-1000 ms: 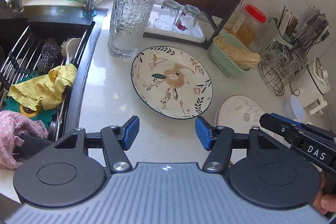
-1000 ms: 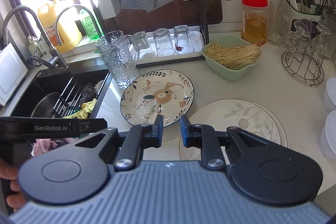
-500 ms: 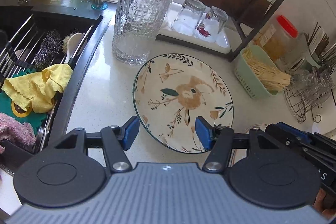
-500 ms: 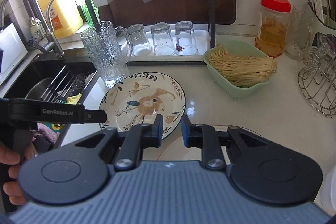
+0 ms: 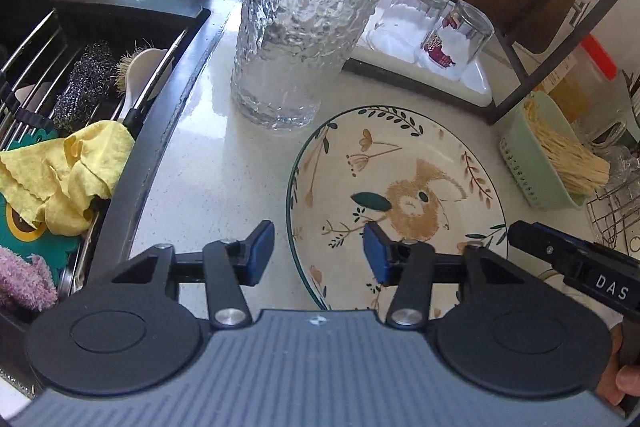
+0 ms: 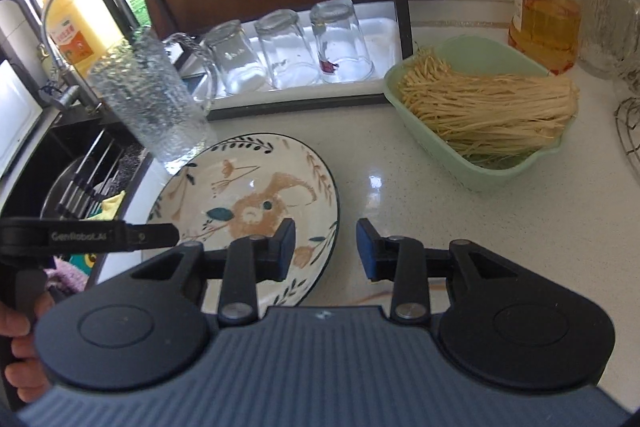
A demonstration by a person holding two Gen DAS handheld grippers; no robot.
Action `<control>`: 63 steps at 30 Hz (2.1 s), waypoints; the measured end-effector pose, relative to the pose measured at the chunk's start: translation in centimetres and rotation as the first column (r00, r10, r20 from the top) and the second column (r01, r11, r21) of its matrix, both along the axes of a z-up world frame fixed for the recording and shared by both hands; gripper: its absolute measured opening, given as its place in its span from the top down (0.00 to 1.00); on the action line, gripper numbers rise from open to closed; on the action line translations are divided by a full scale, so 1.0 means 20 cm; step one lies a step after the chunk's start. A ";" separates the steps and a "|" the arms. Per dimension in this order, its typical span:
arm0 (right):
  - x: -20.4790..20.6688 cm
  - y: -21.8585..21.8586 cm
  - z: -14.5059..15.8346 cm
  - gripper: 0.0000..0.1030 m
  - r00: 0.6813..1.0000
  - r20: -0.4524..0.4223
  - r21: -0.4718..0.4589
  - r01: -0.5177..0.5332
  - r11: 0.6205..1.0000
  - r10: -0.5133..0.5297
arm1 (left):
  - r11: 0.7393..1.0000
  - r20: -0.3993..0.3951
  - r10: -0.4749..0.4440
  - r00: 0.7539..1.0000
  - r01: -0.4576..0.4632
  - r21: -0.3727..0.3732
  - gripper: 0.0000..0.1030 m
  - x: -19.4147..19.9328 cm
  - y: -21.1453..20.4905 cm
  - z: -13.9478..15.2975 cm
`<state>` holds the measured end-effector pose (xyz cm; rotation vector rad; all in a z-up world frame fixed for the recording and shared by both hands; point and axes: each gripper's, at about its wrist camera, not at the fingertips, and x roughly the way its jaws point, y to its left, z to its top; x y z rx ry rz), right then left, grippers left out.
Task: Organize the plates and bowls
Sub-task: 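Close the left gripper on the bird-pattern plate rim and lift, then carry the bird-pattern plate with the left gripper onto the plate stack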
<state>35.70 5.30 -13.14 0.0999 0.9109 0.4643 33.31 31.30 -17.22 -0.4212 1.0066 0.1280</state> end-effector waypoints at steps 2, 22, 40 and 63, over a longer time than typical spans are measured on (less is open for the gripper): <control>0.05 0.02 -0.03 0.64 1.000 -0.012 0.020 -0.008 1.000 0.008 | 1.000 -0.004 0.000 1.000 0.000 0.004 0.59 0.02 0.01 -0.02; 0.24 0.00 -0.13 0.79 0.989 -0.148 0.111 -0.001 0.994 0.017 | 0.997 -0.049 0.030 0.998 -0.033 -0.068 0.69 0.13 0.04 0.02; 0.06 -0.23 0.24 0.78 0.996 -0.084 0.155 0.035 0.987 -0.022 | 0.983 0.042 -0.004 0.999 0.011 -0.184 0.69 -0.03 -0.09 0.38; -0.30 -0.58 0.45 0.79 0.980 -0.051 0.178 0.200 0.963 -0.194 | 0.930 0.105 -0.141 0.984 0.168 -0.327 0.69 -0.13 -0.32 0.49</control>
